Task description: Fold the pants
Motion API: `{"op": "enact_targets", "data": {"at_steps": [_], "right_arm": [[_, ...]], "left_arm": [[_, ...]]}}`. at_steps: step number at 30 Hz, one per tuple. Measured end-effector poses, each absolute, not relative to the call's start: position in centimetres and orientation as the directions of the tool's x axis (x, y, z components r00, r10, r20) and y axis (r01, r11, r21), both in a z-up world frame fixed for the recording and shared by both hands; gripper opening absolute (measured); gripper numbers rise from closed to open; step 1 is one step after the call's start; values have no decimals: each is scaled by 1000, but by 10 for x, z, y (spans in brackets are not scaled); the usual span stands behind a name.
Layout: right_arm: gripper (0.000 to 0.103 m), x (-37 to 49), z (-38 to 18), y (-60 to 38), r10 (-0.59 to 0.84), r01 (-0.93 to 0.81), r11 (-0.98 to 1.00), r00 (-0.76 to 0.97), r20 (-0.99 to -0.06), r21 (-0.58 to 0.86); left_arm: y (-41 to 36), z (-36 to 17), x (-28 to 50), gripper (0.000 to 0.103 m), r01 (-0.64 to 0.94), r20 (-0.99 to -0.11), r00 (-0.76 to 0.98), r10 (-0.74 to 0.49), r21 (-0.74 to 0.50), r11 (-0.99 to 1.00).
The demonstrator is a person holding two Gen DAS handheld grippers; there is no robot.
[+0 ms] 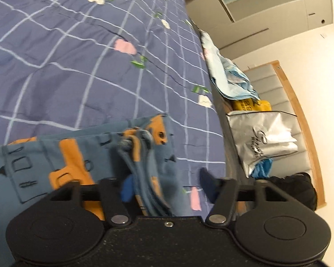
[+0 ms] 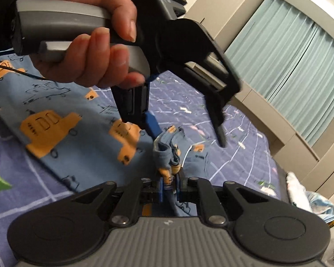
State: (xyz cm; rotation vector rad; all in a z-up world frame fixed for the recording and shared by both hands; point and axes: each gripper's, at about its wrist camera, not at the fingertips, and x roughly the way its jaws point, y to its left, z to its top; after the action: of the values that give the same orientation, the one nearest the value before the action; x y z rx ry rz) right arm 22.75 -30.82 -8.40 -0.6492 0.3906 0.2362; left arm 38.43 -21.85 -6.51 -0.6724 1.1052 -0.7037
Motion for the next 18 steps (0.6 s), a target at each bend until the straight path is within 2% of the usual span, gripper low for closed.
{"op": "enact_targets", "data": {"at_steps": [1,2,4,5,18], "right_arm": [[12,228,-85,-308,92,-332,777,901,-425,-535],[12,229,-85,-308,93,-331,781,900,-426,-529],[12,231,-85,-308,92,-328,787,900,-427,-522],[12,232,-85,-311,91,-326,791,899,-428,-518],[12,213,-71,-315,100,-299,821,914,-393,-486]], "left_arm": [[-218,-66,384,38,164,-555,297,-777,-772,614],[-216,-66,384,33,163,-557,306,-772,-768,619],[-214,-65,382,15,163,-564,329,-758,-756,634],[-213,-64,381,12,166,-564,337,-754,-752,637],[-202,-19,350,8,239,-604,423,-676,-645,726]]}}
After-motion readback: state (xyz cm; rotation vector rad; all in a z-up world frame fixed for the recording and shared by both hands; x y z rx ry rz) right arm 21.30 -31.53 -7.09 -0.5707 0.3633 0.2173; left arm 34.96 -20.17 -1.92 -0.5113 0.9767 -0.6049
